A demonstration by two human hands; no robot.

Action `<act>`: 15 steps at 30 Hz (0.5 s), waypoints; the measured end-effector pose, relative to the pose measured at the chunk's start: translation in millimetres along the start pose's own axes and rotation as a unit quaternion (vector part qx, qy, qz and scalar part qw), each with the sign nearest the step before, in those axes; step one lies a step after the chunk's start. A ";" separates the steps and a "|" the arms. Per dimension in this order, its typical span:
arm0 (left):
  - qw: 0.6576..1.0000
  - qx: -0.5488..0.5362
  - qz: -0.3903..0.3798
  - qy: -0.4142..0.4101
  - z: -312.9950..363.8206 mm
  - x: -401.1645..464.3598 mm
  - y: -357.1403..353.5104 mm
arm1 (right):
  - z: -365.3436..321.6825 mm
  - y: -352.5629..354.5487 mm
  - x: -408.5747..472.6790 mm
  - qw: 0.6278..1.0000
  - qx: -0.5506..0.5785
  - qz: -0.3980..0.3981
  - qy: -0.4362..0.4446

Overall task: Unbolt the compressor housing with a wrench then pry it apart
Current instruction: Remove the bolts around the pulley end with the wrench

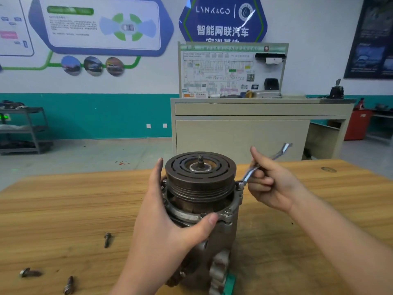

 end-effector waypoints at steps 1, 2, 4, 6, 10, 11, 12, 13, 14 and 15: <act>1.000 0.001 0.000 -0.002 0.3 -0.1 -0.4 | -8.3 -1.0 4.0 1.000 0.015 0.006 0.018; 1.000 0.002 0.000 -0.005 0.8 0.0 -0.7 | -21.6 -0.4 5.0 0.998 0.026 0.017 0.057; 1.000 0.004 -0.003 -0.018 2.2 -0.2 -0.7 | -53.3 4.4 -4.9 0.982 -0.010 0.048 0.180; 1.000 0.008 -0.004 -0.028 3.2 -0.5 -0.6 | -70.6 6.2 -29.9 0.944 -0.117 0.091 0.294; 0.999 0.024 0.000 -0.025 1.6 -0.4 -0.3 | -54.5 -4.8 -78.3 0.827 -0.335 0.197 0.406; 0.999 0.027 0.000 -0.023 1.2 -0.5 -0.2 | -48.4 -11.2 -85.4 0.809 -0.356 0.200 0.423; 0.999 0.027 0.000 -0.023 1.3 -0.7 -0.4 | -43.0 -16.3 -90.5 0.799 -0.367 0.200 0.433; 0.999 0.024 -0.001 -0.024 1.6 -1.0 -0.5 | -38.6 -20.0 -93.9 0.794 -0.372 0.198 0.438; 0.999 0.022 -0.002 -0.024 2.0 -1.2 -0.6 | -35.5 -23.6 -96.8 0.792 -0.376 0.192 0.440; 1.000 0.020 -0.003 -0.023 2.0 -1.6 -0.7 | -33.5 -27.4 -99.2 0.785 -0.387 0.185 0.446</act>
Point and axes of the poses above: each hand's wrist, its own x-axis towards the middle knuckle, its own y-axis out of the back of the hand, z = x × y, the point moved 8 cm from there along x, towards the middle knuckle, and after that the axes turned 6 degrees about -x, right-handed, at the moved point
